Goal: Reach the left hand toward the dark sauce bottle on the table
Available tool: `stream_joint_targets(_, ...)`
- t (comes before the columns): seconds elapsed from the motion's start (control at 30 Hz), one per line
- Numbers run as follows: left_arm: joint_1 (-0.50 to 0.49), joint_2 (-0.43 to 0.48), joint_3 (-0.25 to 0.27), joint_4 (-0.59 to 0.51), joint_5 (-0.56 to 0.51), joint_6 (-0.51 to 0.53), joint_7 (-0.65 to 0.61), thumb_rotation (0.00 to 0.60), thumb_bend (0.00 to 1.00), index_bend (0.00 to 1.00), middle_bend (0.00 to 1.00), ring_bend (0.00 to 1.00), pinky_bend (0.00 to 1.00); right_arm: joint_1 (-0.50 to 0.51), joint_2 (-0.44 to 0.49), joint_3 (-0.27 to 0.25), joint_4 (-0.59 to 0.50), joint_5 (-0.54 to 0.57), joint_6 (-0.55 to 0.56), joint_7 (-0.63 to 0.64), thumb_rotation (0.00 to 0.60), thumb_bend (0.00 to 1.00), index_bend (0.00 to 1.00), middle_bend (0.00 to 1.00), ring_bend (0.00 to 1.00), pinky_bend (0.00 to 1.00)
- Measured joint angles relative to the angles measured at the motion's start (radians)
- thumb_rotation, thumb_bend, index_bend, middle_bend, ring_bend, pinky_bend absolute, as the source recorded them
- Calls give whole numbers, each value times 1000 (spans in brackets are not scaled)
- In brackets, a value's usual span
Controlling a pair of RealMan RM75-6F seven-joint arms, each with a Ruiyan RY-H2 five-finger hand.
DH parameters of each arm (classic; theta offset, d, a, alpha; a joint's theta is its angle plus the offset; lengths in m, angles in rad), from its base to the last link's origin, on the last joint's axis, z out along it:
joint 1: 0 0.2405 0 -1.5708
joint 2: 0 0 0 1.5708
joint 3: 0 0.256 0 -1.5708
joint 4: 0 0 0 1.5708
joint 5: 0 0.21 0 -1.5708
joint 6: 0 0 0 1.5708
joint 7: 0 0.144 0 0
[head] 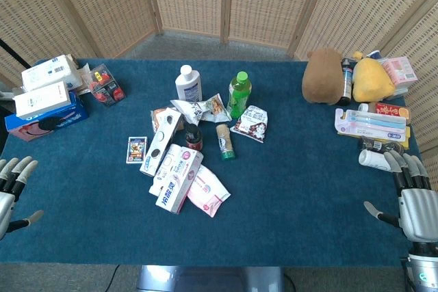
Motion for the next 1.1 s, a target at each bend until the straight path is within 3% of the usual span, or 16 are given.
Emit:
stream_joint_targets(0.3, -26, -5, -3, 11, 21, -19, 21, 600, 0, 0, 0, 0, 0, 0, 2, 7, 5, 9, 0, 14, 600, 0, 0, 0, 0, 0)
stream_joint_targets(0.6, -203, 18, -38, 97, 147, -116, 91, 600, 0, 0, 0, 0, 0, 0, 9, 14, -5, 16, 2, 17, 600, 0, 0, 0, 0, 0)
stream_joint_targets(0.8, -351, -25, -50, 270, 246, -193, 94, 600, 0, 0, 0, 0, 0, -2, 15, 19, -6, 37, -5, 29, 600, 0, 0, 0, 0, 0)
stream_joint_targets(1.1, -585, -189, -36, 597, 361, -249, 6, 600, 0, 0, 0, 0, 0, -1, 25, 32, -5, 67, -17, 45, 600, 0, 0, 0, 0, 0)
